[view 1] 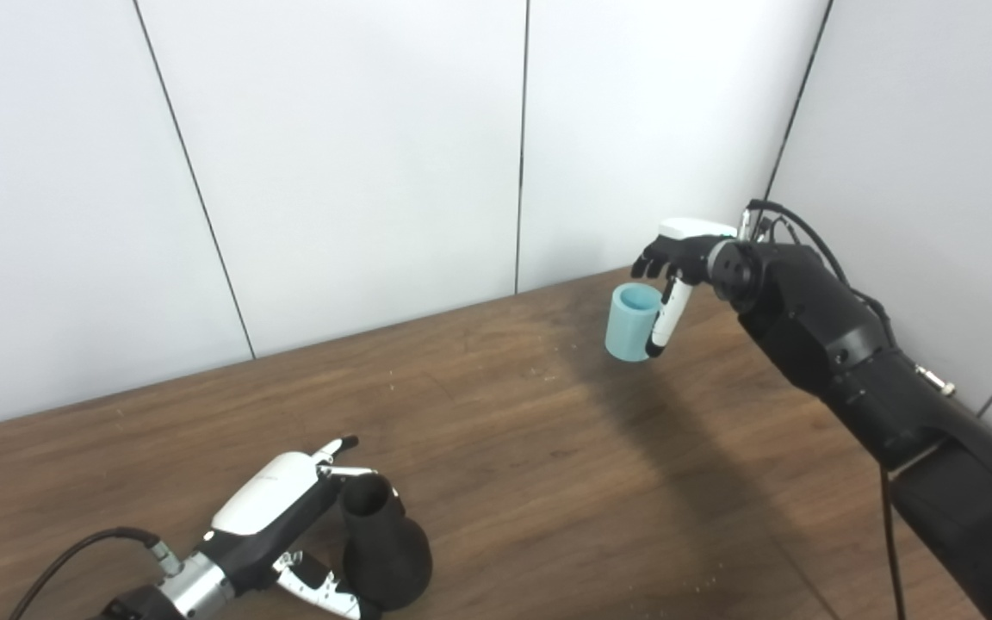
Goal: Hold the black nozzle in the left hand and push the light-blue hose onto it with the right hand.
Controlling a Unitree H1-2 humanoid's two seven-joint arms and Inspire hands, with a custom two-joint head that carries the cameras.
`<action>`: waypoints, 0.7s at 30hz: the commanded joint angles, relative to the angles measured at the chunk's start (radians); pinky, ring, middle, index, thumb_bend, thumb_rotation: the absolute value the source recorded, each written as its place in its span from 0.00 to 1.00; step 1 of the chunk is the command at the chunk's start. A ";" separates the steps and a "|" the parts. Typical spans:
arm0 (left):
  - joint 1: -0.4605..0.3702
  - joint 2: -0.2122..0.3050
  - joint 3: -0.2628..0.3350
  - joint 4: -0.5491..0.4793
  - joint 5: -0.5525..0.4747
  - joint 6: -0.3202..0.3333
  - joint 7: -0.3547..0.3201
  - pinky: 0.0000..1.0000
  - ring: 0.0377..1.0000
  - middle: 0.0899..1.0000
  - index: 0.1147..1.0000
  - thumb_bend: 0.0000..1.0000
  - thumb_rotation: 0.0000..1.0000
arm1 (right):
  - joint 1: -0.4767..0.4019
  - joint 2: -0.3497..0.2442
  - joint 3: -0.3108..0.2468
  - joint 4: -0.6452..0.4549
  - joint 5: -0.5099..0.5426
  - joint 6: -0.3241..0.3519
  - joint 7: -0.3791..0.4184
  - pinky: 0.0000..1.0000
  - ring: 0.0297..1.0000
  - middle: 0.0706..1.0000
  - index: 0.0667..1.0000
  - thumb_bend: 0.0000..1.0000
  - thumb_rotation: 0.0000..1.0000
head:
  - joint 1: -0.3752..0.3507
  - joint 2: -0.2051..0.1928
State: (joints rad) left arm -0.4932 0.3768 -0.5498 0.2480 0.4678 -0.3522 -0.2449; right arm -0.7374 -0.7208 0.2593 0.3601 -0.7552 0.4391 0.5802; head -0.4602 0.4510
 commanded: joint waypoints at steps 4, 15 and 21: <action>0.068 0.092 -0.026 0.052 0.096 0.086 -0.104 1.00 0.56 0.38 0.43 0.53 0.00 | -0.028 -0.016 -0.010 0.007 0.017 -0.008 -0.048 0.73 0.79 0.80 0.79 0.90 0.12 | 0.004 0.006; 0.074 0.092 -0.023 0.053 0.093 0.084 -0.100 1.00 0.55 0.39 0.43 0.53 0.00 | -0.019 -0.003 0.001 0.014 0.040 -0.008 -0.068 0.70 0.75 0.77 0.79 0.90 0.12 | 0.001 0.012; 0.072 0.091 -0.024 0.051 0.092 0.081 -0.103 1.00 0.55 0.38 0.43 0.53 0.00 | -0.011 -0.001 0.007 0.027 0.050 -0.016 -0.082 0.67 0.73 0.75 0.79 0.90 0.12 | 0.001 0.012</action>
State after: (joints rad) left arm -0.4844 0.3869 -0.5459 0.2335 0.4678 -0.3515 -0.2467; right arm -0.7159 -0.7051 0.2732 0.3984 -0.7043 0.4359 0.5265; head -0.4587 0.4633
